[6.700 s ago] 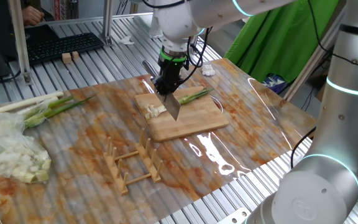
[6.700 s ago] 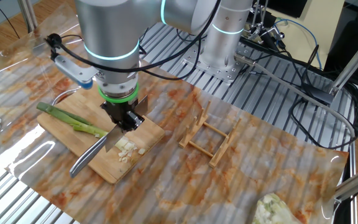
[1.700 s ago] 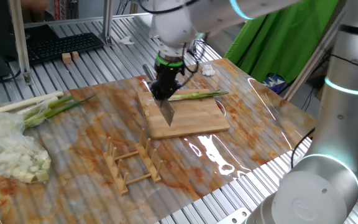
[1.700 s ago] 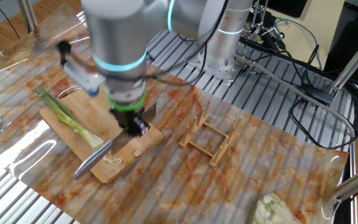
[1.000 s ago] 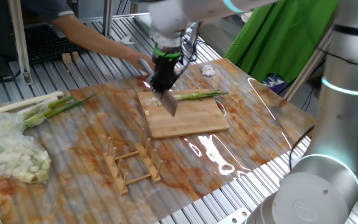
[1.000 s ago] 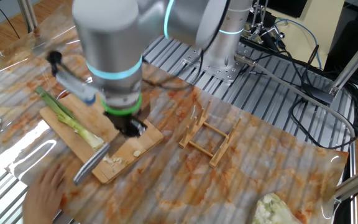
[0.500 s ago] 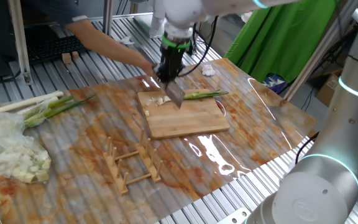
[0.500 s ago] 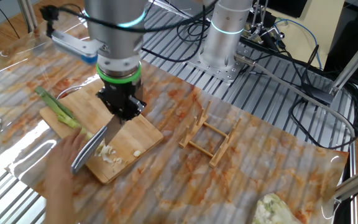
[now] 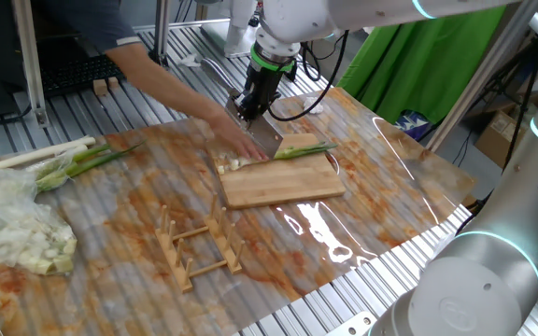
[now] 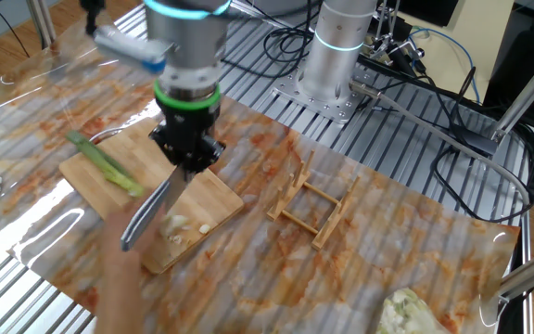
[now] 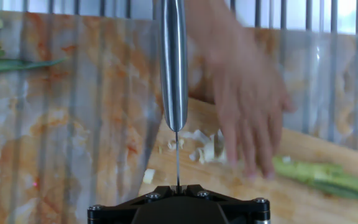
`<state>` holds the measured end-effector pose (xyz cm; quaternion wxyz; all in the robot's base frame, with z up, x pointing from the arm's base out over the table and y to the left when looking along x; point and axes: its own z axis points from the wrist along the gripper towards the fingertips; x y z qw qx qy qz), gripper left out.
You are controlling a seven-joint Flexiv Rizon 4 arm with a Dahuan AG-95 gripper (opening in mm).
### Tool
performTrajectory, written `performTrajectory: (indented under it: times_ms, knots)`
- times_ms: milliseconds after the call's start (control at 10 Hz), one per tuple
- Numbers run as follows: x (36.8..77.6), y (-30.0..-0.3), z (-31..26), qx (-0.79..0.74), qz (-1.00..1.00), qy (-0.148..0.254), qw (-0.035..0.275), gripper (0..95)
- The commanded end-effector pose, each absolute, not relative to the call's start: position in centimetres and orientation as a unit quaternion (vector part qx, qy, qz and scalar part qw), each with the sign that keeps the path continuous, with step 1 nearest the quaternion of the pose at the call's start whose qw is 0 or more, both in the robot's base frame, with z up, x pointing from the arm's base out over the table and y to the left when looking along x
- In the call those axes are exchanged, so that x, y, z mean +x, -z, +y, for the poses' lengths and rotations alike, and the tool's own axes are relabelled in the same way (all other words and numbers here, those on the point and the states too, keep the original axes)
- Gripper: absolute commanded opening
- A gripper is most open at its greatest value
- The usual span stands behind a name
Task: Chop the scallions
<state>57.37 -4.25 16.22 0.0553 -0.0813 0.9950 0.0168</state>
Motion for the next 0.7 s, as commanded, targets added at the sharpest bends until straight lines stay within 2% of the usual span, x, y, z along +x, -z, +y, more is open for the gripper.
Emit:
performTrajectory:
  times_ms: [100,300,700]
  knots:
    - [57.36,-16.24,-4.2,-0.087,0.994,-0.02,0.057,0.0]
    - [57.26,-16.12,-3.99,-0.078,0.995,-0.018,0.052,0.0]
    - [57.0,-15.98,-3.74,-0.02,0.998,0.034,0.039,0.0]
